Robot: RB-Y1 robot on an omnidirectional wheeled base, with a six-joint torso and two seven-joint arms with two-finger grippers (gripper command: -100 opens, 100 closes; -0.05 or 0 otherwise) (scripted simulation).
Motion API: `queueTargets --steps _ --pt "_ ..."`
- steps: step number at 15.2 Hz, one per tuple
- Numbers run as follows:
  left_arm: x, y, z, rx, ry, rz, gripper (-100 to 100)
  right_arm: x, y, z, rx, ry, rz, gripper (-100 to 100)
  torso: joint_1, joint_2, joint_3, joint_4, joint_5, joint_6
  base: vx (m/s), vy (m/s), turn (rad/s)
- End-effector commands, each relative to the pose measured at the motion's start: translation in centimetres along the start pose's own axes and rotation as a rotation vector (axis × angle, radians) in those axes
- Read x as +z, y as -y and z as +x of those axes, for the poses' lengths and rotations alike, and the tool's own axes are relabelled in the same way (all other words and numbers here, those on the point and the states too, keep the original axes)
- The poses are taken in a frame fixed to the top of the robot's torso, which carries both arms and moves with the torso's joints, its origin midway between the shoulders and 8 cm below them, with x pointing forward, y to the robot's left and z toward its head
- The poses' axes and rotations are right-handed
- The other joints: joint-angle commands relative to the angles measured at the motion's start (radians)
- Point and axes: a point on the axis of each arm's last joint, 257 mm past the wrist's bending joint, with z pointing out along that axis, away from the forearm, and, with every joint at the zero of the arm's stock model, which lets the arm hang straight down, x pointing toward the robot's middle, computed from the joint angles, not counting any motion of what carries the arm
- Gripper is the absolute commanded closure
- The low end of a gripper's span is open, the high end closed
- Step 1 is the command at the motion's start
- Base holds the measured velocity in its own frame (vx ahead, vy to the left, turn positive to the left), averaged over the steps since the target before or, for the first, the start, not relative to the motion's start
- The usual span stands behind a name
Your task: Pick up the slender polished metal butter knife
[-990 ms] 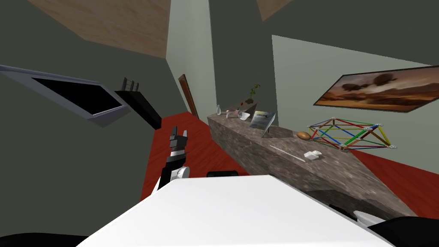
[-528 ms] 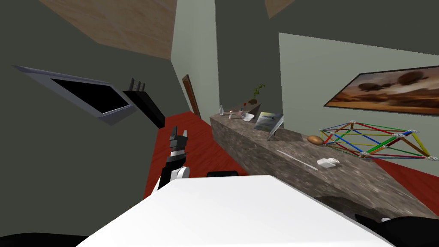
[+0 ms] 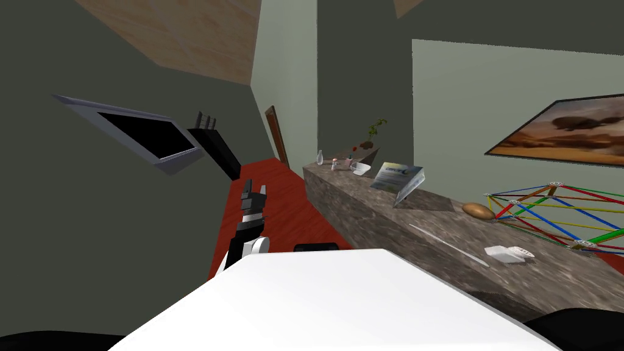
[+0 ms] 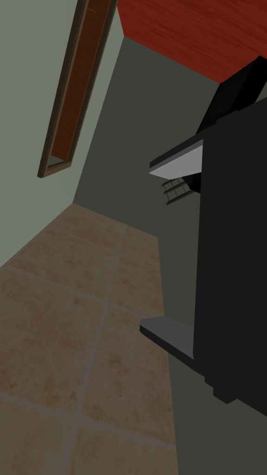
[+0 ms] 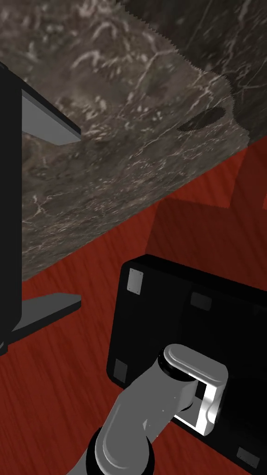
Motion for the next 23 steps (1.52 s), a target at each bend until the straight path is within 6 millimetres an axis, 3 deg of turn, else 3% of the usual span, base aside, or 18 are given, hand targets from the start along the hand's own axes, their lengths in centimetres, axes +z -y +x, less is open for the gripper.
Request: queueTargets --steps 1,2,4,5,7,12,16,20,21,22,23 --pt "0.0 0.0 0.0 0.000 0.000 0.000 0 -1.9 1.6 2.2 -0.036 -0.077 0.027 -100 0.000 0.000 0.000 0.000 0.000 0.000 0.113 0.029 0.109" --pt "0.0 0.0 0.0 0.000 0.000 0.000 0 -2.2 2.0 2.1 -0.043 -0.082 0.032 -100 0.000 -0.001 -0.001 0.000 0.000 0.000 0.114 0.022 0.105" --pt "0.0 0.0 0.0 0.000 0.000 0.000 0 -4.9 4.3 4.7 -0.091 -0.178 0.067 -100 0.000 -0.002 -0.001 0.000 0.000 -0.001 0.127 0.027 0.164" --pt "0.0 0.0 0.0 0.000 0.000 0.000 0 -5.0 4.5 4.7 -0.094 -0.179 0.069 -100 -0.001 -0.003 -0.002 -0.001 0.000 -0.001 0.132 0.012 0.140" --pt "0.0 0.0 0.0 0.000 0.000 0.000 0 -7.4 6.3 6.4 -0.134 -0.254 0.095 -100 -0.002 -0.003 -0.002 -0.001 0.000 0.000 0.146 -0.014 0.149" --pt "0.0 0.0 0.0 0.000 0.000 0.000 0 -9.5 7.8 7.7 -0.184 -0.320 0.108 -100 -0.005 -0.003 -0.002 -0.001 -0.001 0.000 0.148 -0.051 0.136" --pt "0.0 0.0 0.0 0.000 0.000 0.000 0 -9.2 7.5 7.6 -0.191 -0.318 0.098 -100 -0.011 -0.009 -0.005 -0.002 -0.003 -0.001 0.187 -0.114 0.180" --pt "0.0 0.0 0.0 0.000 0.000 0.000 0 -7.0 6.8 9.0 -0.178 -0.298 0.110 -100 -0.002 0.007 0.004 0.001 -0.001 0.001 -0.020 -0.013 0.056" --pt "0.0 0.0 0.0 0.000 0.000 0.000 0 -7.5 6.8 8.7 -0.181 -0.302 0.105 -100 -0.001 0.009 0.005 0.002 -0.001 0.001 -0.035 -0.003 0.012" --pt "0.0 0.0 0.0 0.000 0.000 0.000 0 -7.4 6.8 8.7 -0.181 -0.301 0.108 100 -0.001 0.009 0.006 0.002 -0.001 0.001 -0.010 -0.002 -0.001" --pt "0.0 0.0 0.0 0.000 0.000 0.000 0 -7.5 6.8 8.7 -0.181 -0.301 0.108 100 -0.001 0.009 0.005 0.002 -0.001 0.001 0.000 0.000 0.000"
